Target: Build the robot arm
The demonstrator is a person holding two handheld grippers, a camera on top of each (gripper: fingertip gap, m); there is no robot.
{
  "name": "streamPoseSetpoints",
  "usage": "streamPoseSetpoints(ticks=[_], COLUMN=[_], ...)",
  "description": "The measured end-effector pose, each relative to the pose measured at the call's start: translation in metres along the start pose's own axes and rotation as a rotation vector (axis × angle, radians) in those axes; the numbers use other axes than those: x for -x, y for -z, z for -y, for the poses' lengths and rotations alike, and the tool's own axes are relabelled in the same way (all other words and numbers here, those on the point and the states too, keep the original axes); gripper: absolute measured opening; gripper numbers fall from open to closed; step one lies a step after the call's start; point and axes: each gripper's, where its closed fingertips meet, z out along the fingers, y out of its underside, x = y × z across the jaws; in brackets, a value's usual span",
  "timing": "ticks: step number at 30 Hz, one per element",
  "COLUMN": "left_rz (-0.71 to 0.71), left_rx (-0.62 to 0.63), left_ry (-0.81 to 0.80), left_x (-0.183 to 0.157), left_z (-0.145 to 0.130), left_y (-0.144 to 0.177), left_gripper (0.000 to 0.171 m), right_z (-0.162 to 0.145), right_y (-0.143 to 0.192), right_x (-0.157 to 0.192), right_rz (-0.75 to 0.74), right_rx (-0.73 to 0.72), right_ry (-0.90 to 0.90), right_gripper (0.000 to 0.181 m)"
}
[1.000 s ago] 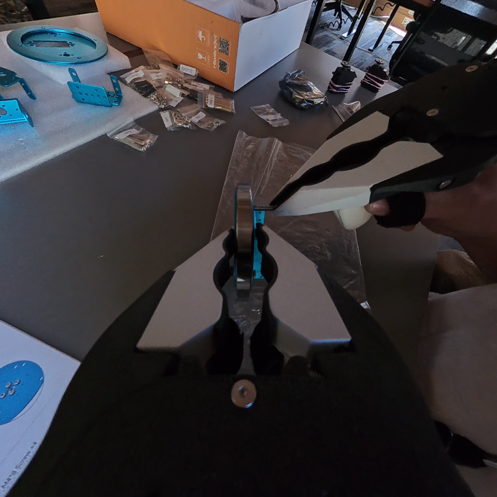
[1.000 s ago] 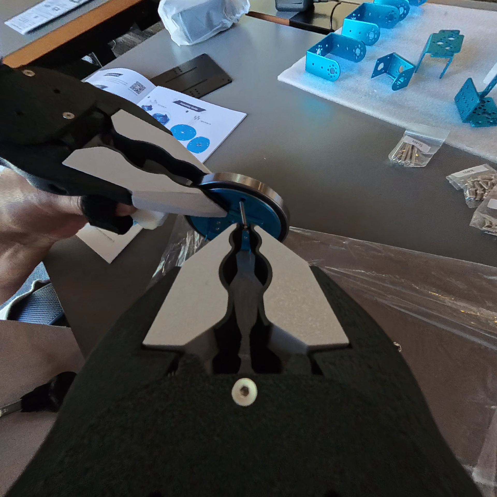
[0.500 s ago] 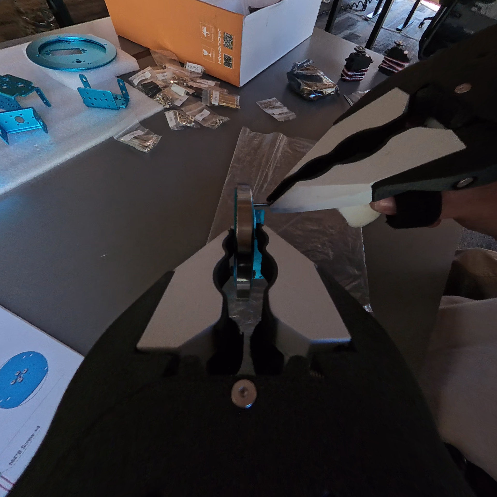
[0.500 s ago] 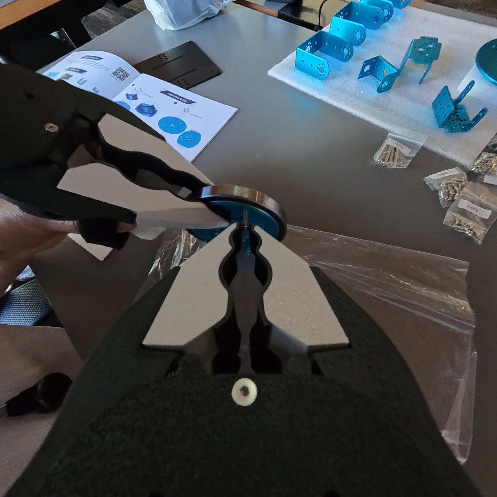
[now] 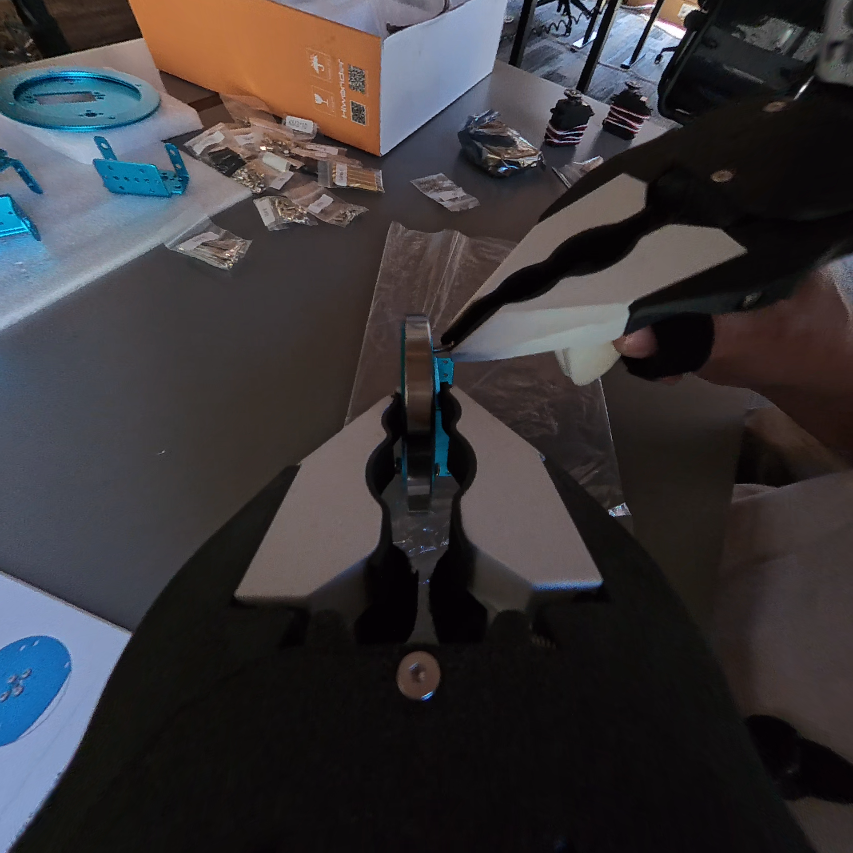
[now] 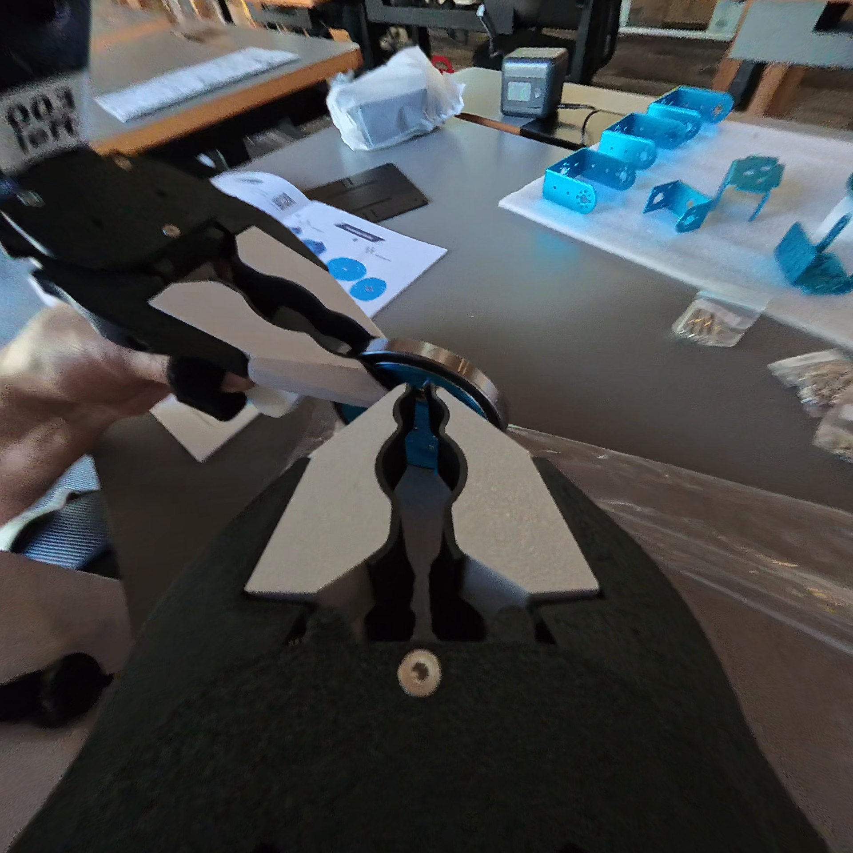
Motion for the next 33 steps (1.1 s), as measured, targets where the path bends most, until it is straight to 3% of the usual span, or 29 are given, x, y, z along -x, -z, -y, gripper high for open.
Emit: streamPoseSetpoints(ticks=[4, 10, 14, 22, 25, 29, 33], left_rz=[-0.036, -0.086, -0.094, -0.103, -0.114, -0.144, -0.189], left_rx=[-0.007, -0.019, -0.016, -0.006, -0.006, -0.014, -0.026], left_ry=[-0.025, -0.001, 0.0, -0.034, -0.03, -0.013, -0.066], left_x=[-0.001, 0.001, 0.002, 0.0, 0.0, 0.002, -0.001], left_z=[-0.001, 0.0, -0.001, -0.003, -0.003, -0.003, -0.005], left_y=[0.001, 0.001, 0.001, 0.003, 0.003, 0.004, 0.007], left_gripper=[0.015, 0.015, 0.015, 0.015, 0.015, 0.015, 0.016], right_z=[-0.001, -0.003, -0.002, -0.005, -0.005, 0.001, 0.013], right_y=[0.002, -0.005, -0.007, -0.003, -0.002, 0.003, 0.012], right_x=[0.001, -0.001, -0.002, 0.006, 0.012, 0.008, 0.004], right_rz=[0.159, -0.059, -0.081, 0.071, 0.161, 0.224, 0.323], right_rx=[-0.032, -0.043, -0.069, -0.093, -0.088, -0.102, -0.145], right_ry=[-0.196, 0.25, 0.312, 0.254, 0.21, 0.159, 0.228], right_gripper=[0.004, 0.006, 0.005, 0.007, 0.021, 0.024, 0.032])
